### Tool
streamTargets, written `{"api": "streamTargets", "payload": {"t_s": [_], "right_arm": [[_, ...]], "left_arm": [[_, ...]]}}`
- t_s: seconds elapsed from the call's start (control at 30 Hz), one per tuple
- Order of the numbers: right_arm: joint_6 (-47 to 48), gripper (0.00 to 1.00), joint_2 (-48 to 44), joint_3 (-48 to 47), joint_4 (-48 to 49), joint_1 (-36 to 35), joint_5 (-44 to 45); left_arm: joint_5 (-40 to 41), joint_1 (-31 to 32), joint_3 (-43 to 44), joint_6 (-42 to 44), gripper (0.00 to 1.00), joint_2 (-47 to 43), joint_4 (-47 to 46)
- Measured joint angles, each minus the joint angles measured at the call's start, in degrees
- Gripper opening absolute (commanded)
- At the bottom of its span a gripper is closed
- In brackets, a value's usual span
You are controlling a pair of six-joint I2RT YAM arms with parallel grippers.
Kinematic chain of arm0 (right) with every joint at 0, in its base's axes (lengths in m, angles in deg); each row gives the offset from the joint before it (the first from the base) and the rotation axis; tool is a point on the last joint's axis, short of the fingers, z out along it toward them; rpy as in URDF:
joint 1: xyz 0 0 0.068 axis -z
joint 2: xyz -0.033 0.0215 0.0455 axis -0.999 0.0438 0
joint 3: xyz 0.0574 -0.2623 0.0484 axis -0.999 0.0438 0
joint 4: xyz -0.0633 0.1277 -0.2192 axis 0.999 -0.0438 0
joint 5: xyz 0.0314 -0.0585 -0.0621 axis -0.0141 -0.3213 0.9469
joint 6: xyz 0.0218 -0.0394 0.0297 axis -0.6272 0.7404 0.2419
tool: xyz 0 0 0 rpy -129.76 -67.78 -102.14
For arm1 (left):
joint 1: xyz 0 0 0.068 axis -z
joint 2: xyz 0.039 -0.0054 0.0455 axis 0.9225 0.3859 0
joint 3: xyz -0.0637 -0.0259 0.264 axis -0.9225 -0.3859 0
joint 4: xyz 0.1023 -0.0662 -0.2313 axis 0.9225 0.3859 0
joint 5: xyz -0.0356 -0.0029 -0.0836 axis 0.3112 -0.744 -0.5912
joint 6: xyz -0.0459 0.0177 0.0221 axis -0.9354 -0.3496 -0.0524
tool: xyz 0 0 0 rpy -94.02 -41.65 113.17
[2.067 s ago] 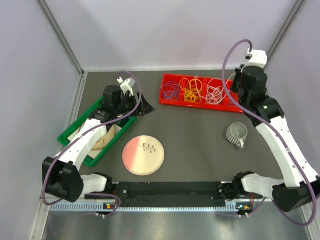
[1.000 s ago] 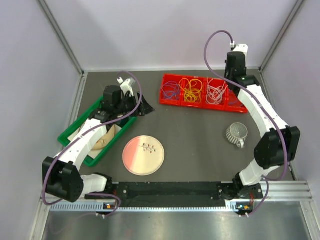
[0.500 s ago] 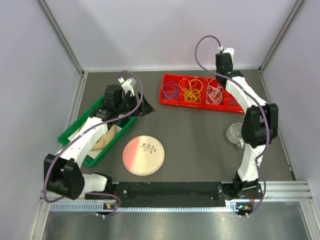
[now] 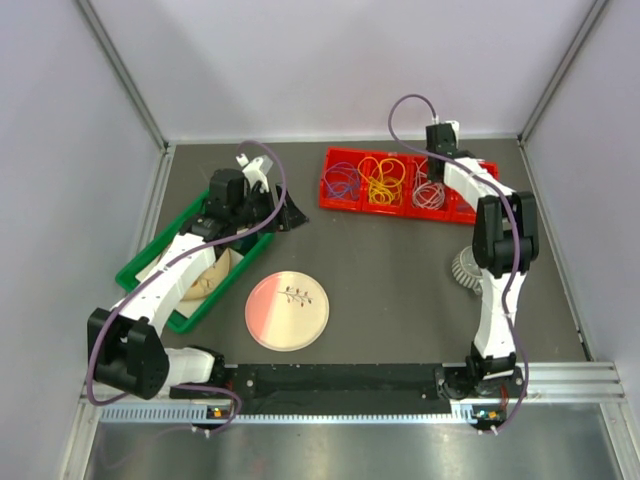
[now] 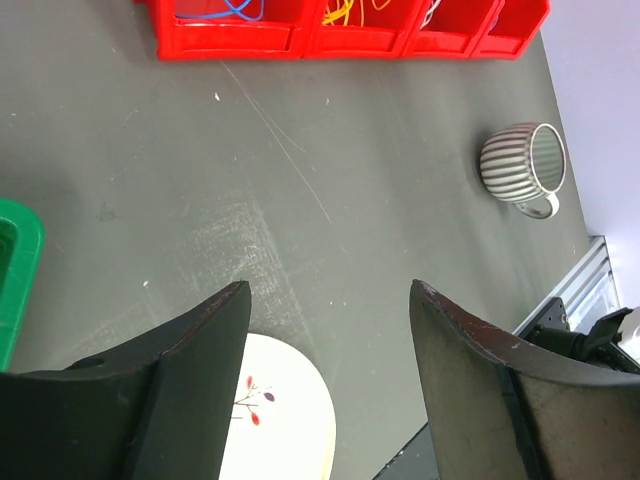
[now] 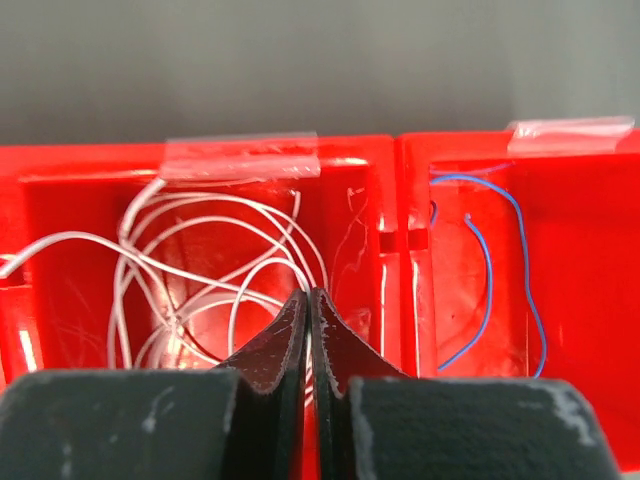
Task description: Untangle the cables
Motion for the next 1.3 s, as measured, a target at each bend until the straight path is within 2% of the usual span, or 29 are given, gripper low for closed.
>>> {"api": "streamTargets", "payload": {"t_s": [0.23,0.47,0.57,0.6,0.73,0.87,0.93,0.97,1.07,1.3], "right_arm": [[-1.36,0.21,-0.31,-0.11,0.42,0.0,-1.2],[-2.54,0.34,-5.35,0.98,1.27,0.0,-2.03],[-2.91,0.46,-7.98,1.05,1.92,0.0,-2.4],[-3.06,0.53,-8.83,1.07,2.23,0.0,-2.54],[-3.74,0.6,-11.39,1.92,2.99,0.0,-3.89],[-5.53,0.55,-13.46,5.53,3.34,0.0,-4.87],[-6.64,0.42,-14.45,8.28,3.3,0.0,-5.31],[-7.39,0.27,-14.95,9.94,3.26,0.0,-5.49],[-9.62,0.13,-16.57,15.21,3.45,0.0,-6.21],[-11.93,0.07,-17.11,19.67,3.85,0.0,-6.62]], "left_arm": [[0.5,0.0,0.15,0.0,0.7,0.0,0.17],[0.9,0.0,0.15,0.0,0.7,0.0,0.17],[0.9,0.0,0.15,0.0,0.7,0.0,0.17],[0.9,0.0,0.15,0.0,0.7,0.0,0.17],[0.9,0.0,0.15,0.0,0.7,0.0,0.17],[0.9,0.0,0.15,0.0,0.7,0.0,0.17],[0.9,0.0,0.15,-0.02,0.7,0.0,0.17],[0.87,0.0,0.15,-0.02,0.7,-0.02,0.15],[0.87,0.0,0.13,-0.02,0.7,-0.02,0.15],[0.9,0.0,0.13,0.0,0.7,-0.02,0.17]]}}
